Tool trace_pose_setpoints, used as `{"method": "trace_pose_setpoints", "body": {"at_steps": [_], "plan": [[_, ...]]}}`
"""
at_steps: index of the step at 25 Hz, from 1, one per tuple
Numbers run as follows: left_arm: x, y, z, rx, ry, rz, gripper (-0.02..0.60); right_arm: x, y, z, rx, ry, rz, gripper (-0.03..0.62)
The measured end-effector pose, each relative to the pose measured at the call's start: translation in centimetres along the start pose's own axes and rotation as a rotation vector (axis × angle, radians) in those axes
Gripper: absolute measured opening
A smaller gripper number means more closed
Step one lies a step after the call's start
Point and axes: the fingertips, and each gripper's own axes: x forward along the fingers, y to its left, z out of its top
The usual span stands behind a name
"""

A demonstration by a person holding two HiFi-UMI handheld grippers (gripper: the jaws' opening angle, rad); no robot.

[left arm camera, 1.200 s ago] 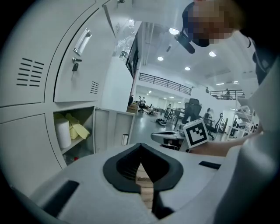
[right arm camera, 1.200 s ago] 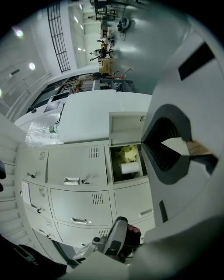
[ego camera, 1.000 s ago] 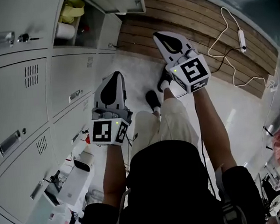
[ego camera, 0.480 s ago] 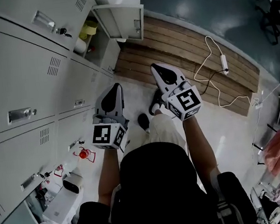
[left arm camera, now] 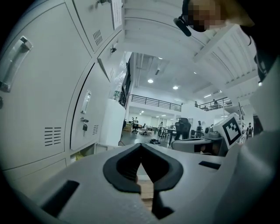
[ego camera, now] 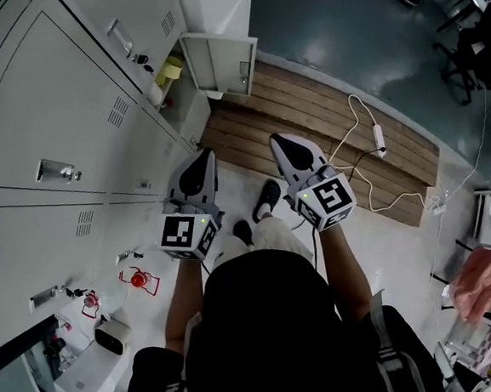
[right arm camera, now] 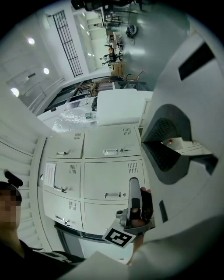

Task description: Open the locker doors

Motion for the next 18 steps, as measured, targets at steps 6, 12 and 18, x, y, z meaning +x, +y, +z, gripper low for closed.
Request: {"method": "trace_pose_setpoints", "body": {"at_steps": [6,12,18], "plan": [[-1.3,-0.9,1.4,-0.014,-0.013,-0.001,0.015,-2.4,0.7,2.2,-0.005,-0.034,-0.012,0.005],[-2.5,-1.9,1.7,0.006,-0.035,-0.019,0.015,-4.7,0.9,3.1,0.002,-0.061,-0.030,0.005],[-3.3,-2.5,1.7,-0.009,-0.046,-0.025,0.015,-6.0,1.0,2.9,-0.004,-0.058,-0.046,0.005]]}}
